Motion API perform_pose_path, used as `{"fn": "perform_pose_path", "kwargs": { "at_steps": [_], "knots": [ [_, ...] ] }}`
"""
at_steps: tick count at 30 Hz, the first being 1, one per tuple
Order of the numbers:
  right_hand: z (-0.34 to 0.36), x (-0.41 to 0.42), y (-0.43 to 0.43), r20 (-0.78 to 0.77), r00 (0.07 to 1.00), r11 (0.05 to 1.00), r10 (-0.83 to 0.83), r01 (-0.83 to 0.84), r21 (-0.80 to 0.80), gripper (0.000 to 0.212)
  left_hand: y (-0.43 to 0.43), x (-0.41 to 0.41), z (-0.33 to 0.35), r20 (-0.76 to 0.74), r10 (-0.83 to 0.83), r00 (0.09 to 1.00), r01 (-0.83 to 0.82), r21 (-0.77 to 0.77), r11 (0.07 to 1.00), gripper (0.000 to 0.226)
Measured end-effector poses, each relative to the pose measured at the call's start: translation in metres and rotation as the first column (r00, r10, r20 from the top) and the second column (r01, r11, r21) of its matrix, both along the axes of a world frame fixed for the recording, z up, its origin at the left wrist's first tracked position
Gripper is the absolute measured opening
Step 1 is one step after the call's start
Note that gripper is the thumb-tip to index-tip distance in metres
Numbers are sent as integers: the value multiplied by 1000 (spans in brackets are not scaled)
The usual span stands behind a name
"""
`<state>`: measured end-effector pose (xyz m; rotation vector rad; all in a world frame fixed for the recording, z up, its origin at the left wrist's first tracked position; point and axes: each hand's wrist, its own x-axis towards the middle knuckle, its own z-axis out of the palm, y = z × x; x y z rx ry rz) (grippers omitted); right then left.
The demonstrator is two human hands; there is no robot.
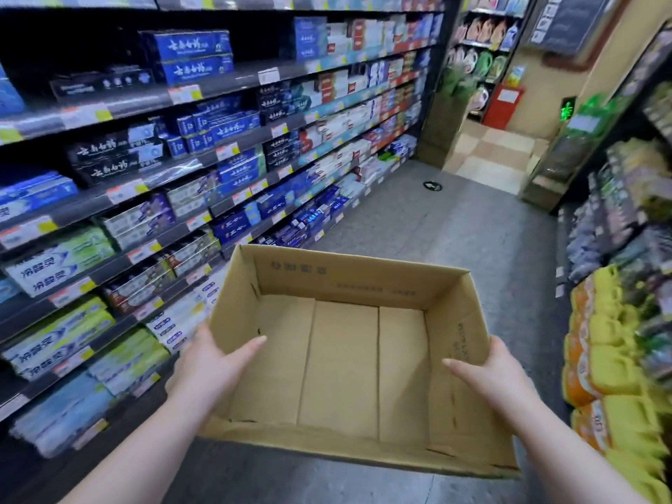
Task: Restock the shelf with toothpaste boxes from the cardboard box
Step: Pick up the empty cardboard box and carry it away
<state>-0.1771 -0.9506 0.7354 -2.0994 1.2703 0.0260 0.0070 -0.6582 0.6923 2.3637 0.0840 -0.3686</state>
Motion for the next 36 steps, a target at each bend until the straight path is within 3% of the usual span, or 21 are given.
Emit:
{"fn": "perform_pose_path", "kwargs": {
  "at_steps": [3, 13, 17, 23, 32, 36],
  "knots": [
    [2, -5, -38, 7, 998, 998, -60, 60, 18, 71, -50, 19, 6, -11, -69, 998, 69, -3, 998, 135],
    [-5, 35, -207, -35, 973, 974, -228, 228, 0, 75, -255, 109, -4, -1, -261, 965, 261, -33, 965, 115],
    [-8, 67, -275, -5, 949, 949, -315, 315, 0, 88, -338, 152, 2, 18, -334, 942, 334, 11, 943, 99],
    [-9, 108, -376, 13, 918, 918, -395, 395, -16, 92, -458, 205, 13, 34, -401, 915, 401, 19, 916, 108],
    [-31, 166, -584, 51, 931, 933, -361, 361, 8, 83, -649, 260, -5, 3, -365, 931, 365, 20, 931, 119],
    [-24, 188, -679, -15, 957, 957, -288, 288, -9, 79, -731, 273, -7, -30, -308, 951, 309, 40, 950, 125]
  ]
}}
